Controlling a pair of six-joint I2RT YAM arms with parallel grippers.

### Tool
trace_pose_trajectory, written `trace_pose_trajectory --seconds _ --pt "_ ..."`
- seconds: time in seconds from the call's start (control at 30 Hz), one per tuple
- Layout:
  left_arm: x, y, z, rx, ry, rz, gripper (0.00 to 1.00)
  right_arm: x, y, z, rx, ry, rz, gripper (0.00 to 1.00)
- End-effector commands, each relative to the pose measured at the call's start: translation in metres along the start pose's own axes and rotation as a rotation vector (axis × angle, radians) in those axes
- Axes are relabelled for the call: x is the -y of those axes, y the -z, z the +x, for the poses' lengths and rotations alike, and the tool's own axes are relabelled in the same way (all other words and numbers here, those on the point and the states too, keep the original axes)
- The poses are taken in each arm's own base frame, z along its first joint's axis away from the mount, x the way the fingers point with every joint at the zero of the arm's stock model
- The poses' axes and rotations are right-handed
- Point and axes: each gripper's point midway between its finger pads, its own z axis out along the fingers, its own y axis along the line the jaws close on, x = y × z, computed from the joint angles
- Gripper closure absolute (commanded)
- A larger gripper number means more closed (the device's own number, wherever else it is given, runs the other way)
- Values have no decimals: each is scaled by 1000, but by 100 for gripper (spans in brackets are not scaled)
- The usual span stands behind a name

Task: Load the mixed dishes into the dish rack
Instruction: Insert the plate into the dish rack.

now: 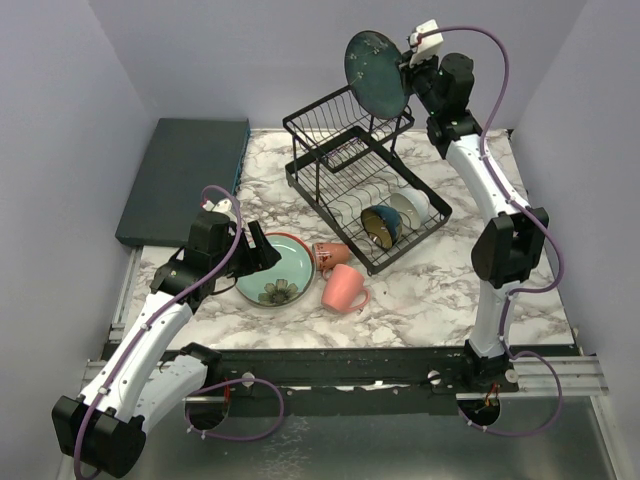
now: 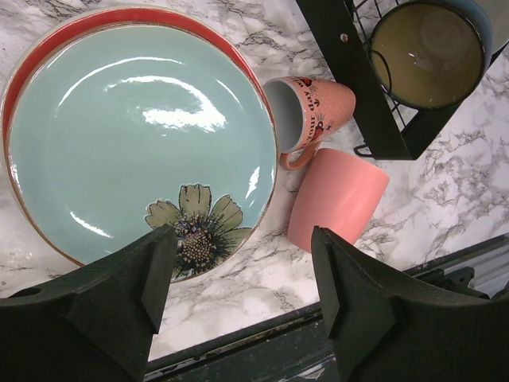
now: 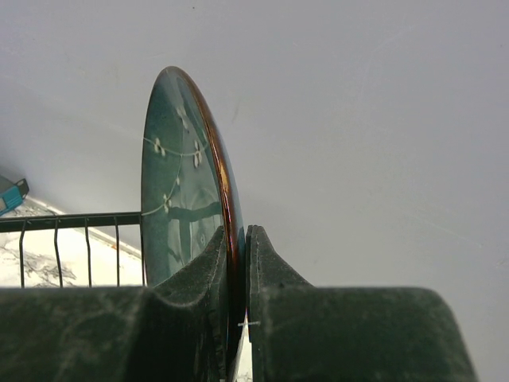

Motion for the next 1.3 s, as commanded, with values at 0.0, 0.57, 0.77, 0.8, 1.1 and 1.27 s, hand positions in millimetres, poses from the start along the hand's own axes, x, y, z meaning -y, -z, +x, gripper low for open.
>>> trace_pose_trajectory --seconds 0.0,0.57,0.77,0.8,1.1,1.27 --pt "2 -1 0 5 -13 16 25 11 7 -57 178 18 35 100" --pt "3 1 -1 13 -15 25 25 -9 32 -41 157 -8 45 100" --pt "5 3 -2 17 -16 33 25 -16 38 -35 142 -36 40 99" --pt "5 3 -2 18 -17 34 25 -17 39 -35 141 -41 39 96" --pt "6 4 -2 20 -19 41 25 -17 45 -40 137 -49 51 50" --pt "6 4 -2 19 -19 41 25 -12 53 -56 151 -47 64 29"
